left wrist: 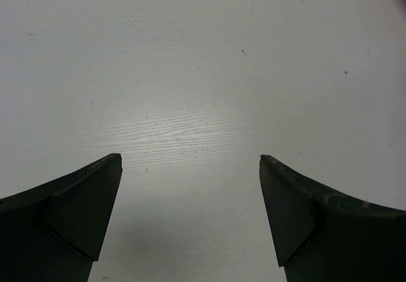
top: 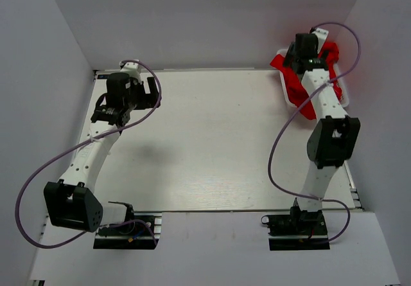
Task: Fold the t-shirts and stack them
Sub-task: Grab crumpled tshirt from bin with the right arm
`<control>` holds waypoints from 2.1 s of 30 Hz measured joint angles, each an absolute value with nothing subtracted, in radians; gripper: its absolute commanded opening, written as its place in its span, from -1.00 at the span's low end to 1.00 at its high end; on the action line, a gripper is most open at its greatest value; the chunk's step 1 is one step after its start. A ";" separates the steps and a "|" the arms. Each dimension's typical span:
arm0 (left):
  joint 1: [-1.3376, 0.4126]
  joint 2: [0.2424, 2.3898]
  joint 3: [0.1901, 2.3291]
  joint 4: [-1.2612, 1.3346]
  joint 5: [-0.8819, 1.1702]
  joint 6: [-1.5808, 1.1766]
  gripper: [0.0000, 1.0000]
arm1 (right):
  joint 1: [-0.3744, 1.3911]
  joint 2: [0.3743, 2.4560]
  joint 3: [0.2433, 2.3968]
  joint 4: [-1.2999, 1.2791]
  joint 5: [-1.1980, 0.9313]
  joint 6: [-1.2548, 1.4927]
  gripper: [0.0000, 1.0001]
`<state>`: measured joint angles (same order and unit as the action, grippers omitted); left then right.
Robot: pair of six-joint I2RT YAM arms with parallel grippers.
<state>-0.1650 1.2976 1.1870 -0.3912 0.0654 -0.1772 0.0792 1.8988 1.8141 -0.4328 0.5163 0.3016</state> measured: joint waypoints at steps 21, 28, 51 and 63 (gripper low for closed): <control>-0.163 1.457 1.244 -0.403 0.066 -0.168 0.99 | -0.043 2.298 2.074 -0.326 0.340 0.205 0.30; -0.163 1.488 1.257 -0.401 0.073 -0.164 0.99 | -0.055 2.313 2.053 -0.263 0.291 0.201 -0.96; -0.163 1.484 1.266 -0.388 0.086 -0.161 0.99 | -0.057 2.101 2.020 -0.223 0.318 0.112 -1.00; -0.163 1.421 1.264 -0.374 0.094 -0.166 0.99 | -0.057 1.893 2.143 -0.192 0.301 0.009 -1.00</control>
